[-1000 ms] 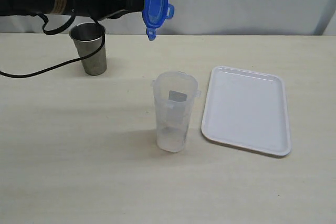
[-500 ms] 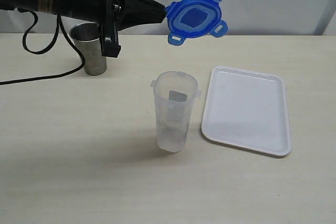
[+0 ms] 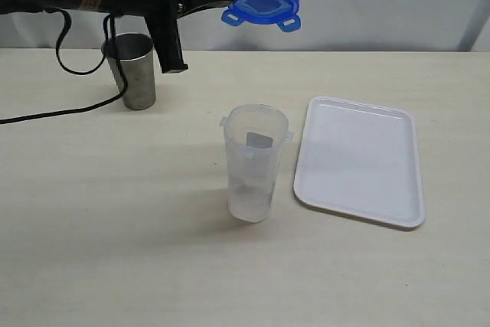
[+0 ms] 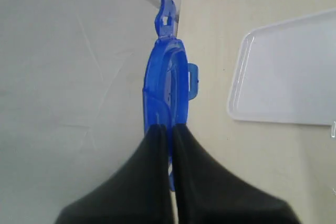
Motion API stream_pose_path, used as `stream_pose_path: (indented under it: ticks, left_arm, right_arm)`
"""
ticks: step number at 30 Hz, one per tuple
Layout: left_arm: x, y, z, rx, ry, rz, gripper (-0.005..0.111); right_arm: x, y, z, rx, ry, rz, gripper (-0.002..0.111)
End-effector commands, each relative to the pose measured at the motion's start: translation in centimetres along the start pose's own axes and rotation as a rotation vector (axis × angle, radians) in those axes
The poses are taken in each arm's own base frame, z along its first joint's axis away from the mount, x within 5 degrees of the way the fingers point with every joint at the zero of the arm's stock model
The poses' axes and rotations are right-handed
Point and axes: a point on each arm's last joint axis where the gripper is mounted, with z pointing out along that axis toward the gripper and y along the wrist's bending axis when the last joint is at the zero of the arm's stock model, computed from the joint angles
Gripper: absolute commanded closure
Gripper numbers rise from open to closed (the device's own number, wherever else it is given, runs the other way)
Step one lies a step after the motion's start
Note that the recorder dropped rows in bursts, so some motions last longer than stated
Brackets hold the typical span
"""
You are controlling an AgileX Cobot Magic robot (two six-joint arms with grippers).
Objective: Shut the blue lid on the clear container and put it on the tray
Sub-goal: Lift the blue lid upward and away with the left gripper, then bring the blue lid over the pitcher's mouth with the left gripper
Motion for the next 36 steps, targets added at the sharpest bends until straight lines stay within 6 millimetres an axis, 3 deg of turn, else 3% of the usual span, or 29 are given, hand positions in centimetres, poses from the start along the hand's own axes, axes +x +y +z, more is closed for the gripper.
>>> stream_pose_path:
  ticks: [1,4,9,13,21,25,32,36]
  left_arm:
    - [-2.0,-1.2,0.9,0.015,-0.009,-0.011,0.107]
    - [-2.4,-1.7,1.4,-0.022,0.044,0.027,0.107]
    - [-2.3,-1.4,1.8,-0.234,0.287,0.096,0.107]
    - [-3.2,-1.8,2.1,-0.274,0.323,0.113,0.107]
    - [-5.3,-6.2,3.3,-0.234,0.357,0.181,0.107]
    - [-5.8,-6.9,2.6,-0.297,0.427,0.207,0.107]
    - [-7.5,-7.8,0.8,-0.267,0.342,0.213,0.107]
    - [-7.5,-9.0,-0.6,-0.225,0.316,0.192,0.107]
  right_arm:
    - [-0.1,0.0,0.0,0.0,-0.001,-0.009,0.104]
    - [-0.1,0.0,0.0,0.0,-0.001,-0.009,0.104]
    - [-0.1,0.0,0.0,0.0,-0.001,-0.009,0.104]
    - [-0.1,0.0,0.0,0.0,-0.001,-0.009,0.104]
    - [-0.1,0.0,0.0,0.0,-0.001,-0.009,0.104]
    - [-0.1,0.0,0.0,0.0,-0.001,-0.009,0.104]
    - [0.0,0.0,0.0,0.0,0.004,-0.009,0.104]
    - [0.0,0.0,0.0,0.0,0.003,-0.011,0.104]
